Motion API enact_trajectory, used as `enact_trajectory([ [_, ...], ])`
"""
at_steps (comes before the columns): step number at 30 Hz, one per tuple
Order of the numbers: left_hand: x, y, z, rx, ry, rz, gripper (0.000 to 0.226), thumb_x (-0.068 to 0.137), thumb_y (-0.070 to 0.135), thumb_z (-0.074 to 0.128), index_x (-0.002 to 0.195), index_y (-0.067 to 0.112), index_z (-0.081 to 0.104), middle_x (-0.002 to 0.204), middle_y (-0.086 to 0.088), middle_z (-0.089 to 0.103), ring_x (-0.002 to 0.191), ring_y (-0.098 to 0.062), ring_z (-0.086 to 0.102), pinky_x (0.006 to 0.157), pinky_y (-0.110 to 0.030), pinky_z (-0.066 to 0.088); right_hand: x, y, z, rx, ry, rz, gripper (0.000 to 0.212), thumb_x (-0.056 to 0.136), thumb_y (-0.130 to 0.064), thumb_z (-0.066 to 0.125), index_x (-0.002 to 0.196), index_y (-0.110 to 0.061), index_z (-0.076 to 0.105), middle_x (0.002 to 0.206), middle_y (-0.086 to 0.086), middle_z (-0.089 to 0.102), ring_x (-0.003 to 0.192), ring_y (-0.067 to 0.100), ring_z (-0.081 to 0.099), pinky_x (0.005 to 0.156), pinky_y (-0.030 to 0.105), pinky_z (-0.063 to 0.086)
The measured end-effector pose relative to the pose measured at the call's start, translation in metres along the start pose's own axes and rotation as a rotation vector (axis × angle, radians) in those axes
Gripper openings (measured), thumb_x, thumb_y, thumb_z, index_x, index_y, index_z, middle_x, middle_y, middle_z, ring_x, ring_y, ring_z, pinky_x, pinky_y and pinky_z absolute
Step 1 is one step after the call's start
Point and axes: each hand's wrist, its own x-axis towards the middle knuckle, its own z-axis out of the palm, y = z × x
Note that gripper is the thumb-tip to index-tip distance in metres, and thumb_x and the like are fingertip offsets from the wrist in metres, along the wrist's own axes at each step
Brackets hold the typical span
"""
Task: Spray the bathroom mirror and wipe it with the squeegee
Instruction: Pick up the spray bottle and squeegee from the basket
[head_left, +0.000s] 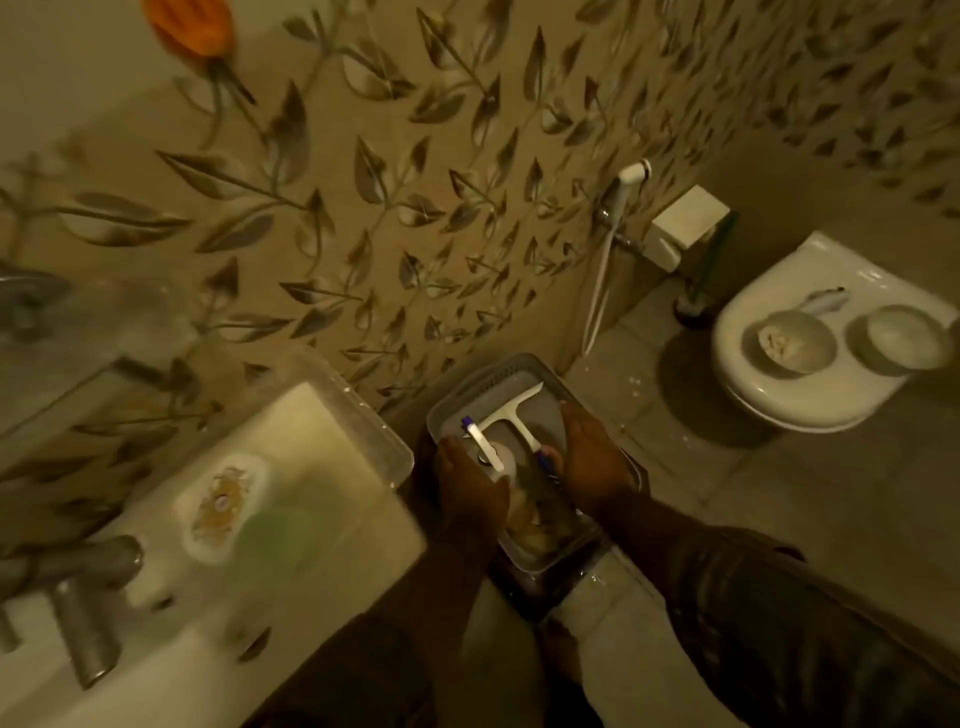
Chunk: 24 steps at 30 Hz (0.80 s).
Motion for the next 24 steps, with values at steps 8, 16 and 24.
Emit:
enact_trajectory([
  [8,0.052,-0.011,0.058,-0.085,-0.036,-0.011,0.111,0.076,0.029,0.077,0.152,0.009,-0.002,0.158,-0.014,0.020,0.144,-0.030,0.022,0.116,-0.047,0.025,0.048,0.023,0.047,0.158,-0.302,0.253,0.059,0.094,-0.025,0.063,0.147,-0.015,0.040,0.151,0.010,0.041,0.134,0.032,0.046,0.114,0.045,0.040],
  [16,0.073,-0.006,0.065,-0.048,0.184,-0.062,0.098,0.077,0.046,0.071,0.149,0.004,0.021,0.150,-0.016,0.036,0.138,-0.027,0.036,0.112,-0.034,0.028,0.056,0.040,0.080,0.247,-0.343,0.413,0.037,0.095,-0.023,0.059,0.131,-0.016,0.053,0.118,0.009,0.066,0.108,0.027,0.064,0.102,0.048,0.051],
  [24,0.062,0.016,0.050,-0.123,0.350,0.064,0.064,0.082,0.026,0.066,0.139,0.004,0.044,0.130,-0.016,0.059,0.118,-0.028,0.058,0.097,-0.029,0.040,0.044,0.040,0.058,0.391,-0.394,0.313,0.035,0.096,-0.030,0.060,0.127,-0.019,0.049,0.107,0.004,0.069,0.095,0.020,0.068,0.088,0.039,0.057],
])
